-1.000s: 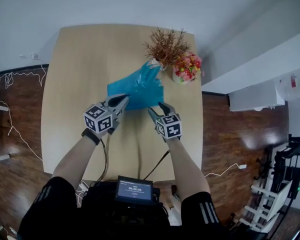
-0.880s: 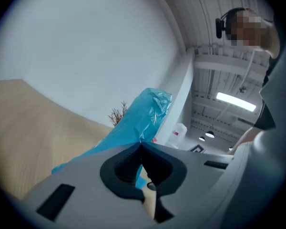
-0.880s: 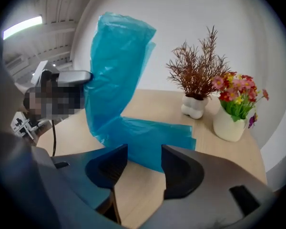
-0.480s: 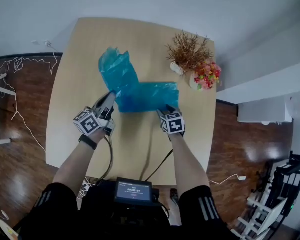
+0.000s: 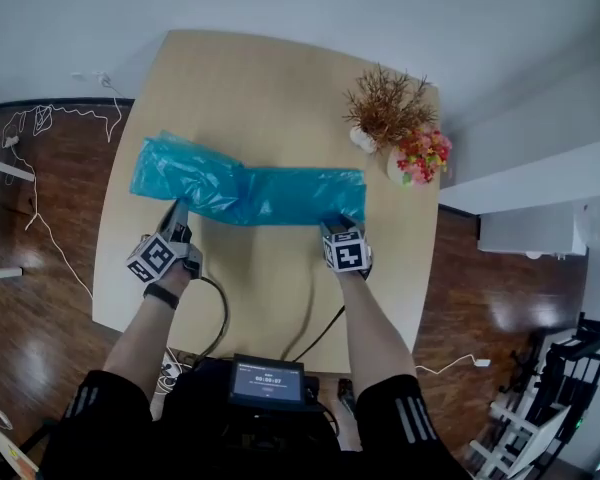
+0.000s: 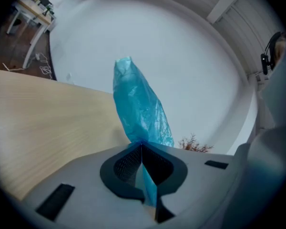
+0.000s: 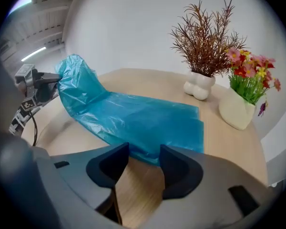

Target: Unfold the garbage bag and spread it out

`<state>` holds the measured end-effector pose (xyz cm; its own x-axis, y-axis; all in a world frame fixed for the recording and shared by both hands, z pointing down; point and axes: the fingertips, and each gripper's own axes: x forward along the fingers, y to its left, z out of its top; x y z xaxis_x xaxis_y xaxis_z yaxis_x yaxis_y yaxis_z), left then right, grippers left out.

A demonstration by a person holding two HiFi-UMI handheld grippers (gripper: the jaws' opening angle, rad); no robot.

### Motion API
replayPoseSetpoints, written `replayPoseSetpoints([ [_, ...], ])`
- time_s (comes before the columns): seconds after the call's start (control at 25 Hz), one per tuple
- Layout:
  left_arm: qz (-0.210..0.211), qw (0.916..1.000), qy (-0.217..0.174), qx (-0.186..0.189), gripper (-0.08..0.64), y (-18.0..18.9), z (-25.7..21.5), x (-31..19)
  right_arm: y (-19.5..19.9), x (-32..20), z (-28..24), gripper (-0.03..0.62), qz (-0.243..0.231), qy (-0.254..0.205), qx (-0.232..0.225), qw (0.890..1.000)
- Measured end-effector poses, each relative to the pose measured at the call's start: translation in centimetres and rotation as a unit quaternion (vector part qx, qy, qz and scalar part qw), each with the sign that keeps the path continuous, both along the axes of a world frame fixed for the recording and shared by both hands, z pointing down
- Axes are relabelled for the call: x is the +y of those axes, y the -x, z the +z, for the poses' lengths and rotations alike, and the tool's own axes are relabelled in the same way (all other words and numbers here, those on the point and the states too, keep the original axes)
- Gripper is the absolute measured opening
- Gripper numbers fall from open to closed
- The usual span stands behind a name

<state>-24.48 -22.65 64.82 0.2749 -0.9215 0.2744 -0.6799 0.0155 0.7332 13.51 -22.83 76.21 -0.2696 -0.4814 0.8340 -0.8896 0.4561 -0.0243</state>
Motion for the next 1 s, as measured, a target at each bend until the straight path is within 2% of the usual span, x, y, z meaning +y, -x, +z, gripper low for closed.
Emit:
replayPoseSetpoints([
  [0.16, -0.048, 0.9963, 0.065, -0.028, 0.004, 3.1, 2.8, 1.5, 0.0, 0.8, -0.5, 0.219, 0.032, -0.003, 0.013, 0.999],
  [0.32, -0.054, 0.9898, 0.126, -0.038, 0.047, 4.3, 5.2, 2.5, 0.4, 2.3, -0.5, 0.222, 0.055, -0.001, 0.006, 0.998],
  [0.44, -0.055, 0.9825, 0.177, -0.019, 0.086, 4.6, 7.3, 3.1, 0.3, 2.7, -0.5, 0.222, 0.069, -0.002, -0.001, 0.998],
  [0.52, -0.057, 0.9764, 0.208, 0.014, 0.168, 4.6, 8.8, 3.6, 0.2, 2.8, -0.5, 0.222, 0.074, -0.003, -0.006, 0.997],
  [0.56, -0.058, 0.974, 0.217, 0.027, 0.182, 4.7, 9.3, 3.7, 0.2, 2.7, -0.4, 0.222, 0.075, -0.005, -0.009, 0.997],
  [0.68, -0.055, 0.973, 0.22, 0.041, 0.183, 4.8, 9.6, 3.7, 0.0, 2.8, -0.2, 0.222, 0.077, -0.002, -0.01, 0.997],
  [0.8, -0.047, 0.9749, 0.214, 0.041, 0.213, 4.8, 8.7, 3.8, -0.6, 3.2, 0.7, 0.222, 0.075, 0.006, -0.001, 0.997],
  [1.0, -0.035, 0.982, 0.186, -0.007, 0.216, 5.4, 4.2, 5.0, 0.1, 2.8, -0.3, 0.222, 0.065, 0.003, -0.012, 0.998],
])
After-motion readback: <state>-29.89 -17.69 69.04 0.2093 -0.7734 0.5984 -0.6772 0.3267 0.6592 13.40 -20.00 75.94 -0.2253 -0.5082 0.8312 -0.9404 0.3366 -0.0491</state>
